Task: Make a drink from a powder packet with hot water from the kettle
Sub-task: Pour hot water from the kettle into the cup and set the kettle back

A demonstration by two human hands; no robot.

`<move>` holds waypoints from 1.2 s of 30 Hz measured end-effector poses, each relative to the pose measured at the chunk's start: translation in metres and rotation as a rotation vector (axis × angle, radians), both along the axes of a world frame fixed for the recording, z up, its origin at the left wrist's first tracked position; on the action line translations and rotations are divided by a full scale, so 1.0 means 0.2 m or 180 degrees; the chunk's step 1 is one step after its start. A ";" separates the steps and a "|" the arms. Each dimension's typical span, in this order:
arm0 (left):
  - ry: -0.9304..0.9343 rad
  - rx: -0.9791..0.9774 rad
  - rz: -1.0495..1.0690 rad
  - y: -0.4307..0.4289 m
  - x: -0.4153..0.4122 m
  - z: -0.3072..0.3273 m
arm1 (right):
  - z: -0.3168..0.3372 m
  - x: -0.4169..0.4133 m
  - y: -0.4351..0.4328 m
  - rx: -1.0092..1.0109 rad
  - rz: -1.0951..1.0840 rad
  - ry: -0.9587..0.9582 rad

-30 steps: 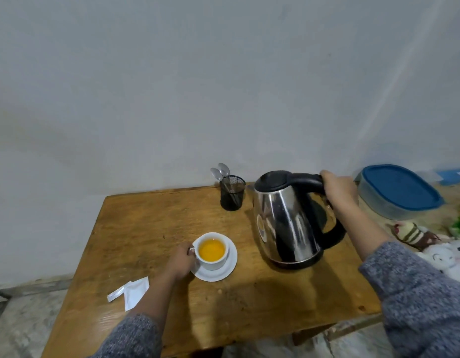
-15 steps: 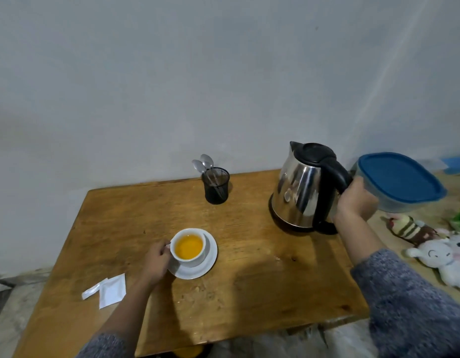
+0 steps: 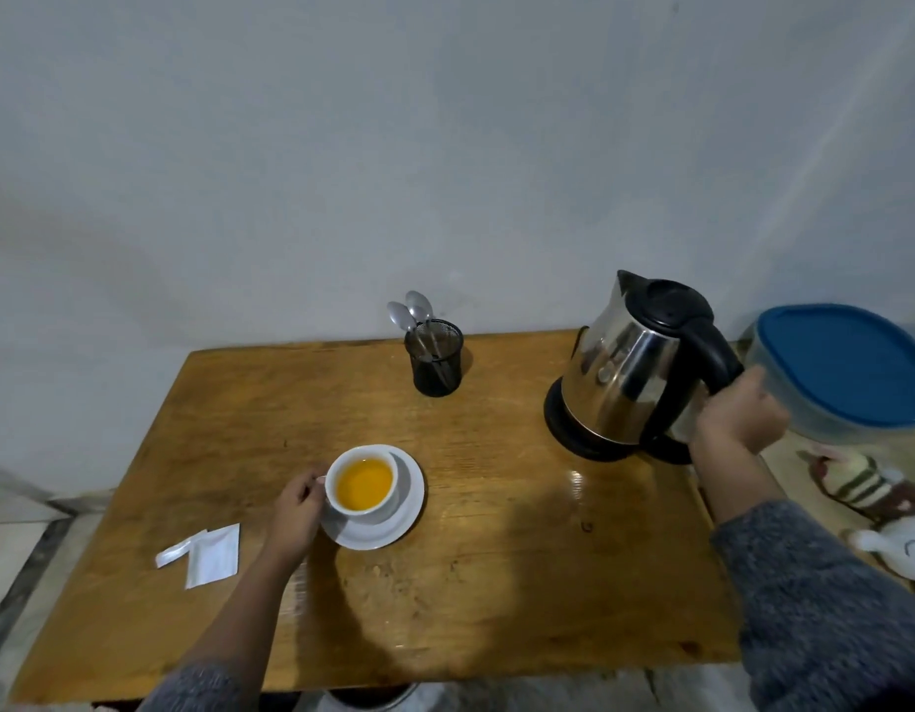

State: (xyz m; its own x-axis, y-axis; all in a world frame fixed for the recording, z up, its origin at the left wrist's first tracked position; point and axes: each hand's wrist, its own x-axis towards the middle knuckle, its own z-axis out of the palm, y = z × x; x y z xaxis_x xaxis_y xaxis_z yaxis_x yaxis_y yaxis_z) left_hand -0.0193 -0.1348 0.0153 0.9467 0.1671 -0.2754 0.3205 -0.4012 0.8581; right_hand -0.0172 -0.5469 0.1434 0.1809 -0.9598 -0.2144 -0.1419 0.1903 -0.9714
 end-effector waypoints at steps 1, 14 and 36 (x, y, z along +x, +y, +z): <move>-0.0008 -0.0011 0.0004 0.00 0.00 0.00 | 0.00 0.01 -0.01 -0.0046 0.0028 0.0005; -0.0038 -0.0041 0.0007 0.00 0.01 -0.01 | -0.01 0.12 0.00 -0.0523 0.0822 0.0202; -0.0071 -0.0071 -0.0053 0.01 0.00 0.00 | -0.03 0.09 -0.03 -0.0765 0.0760 0.0249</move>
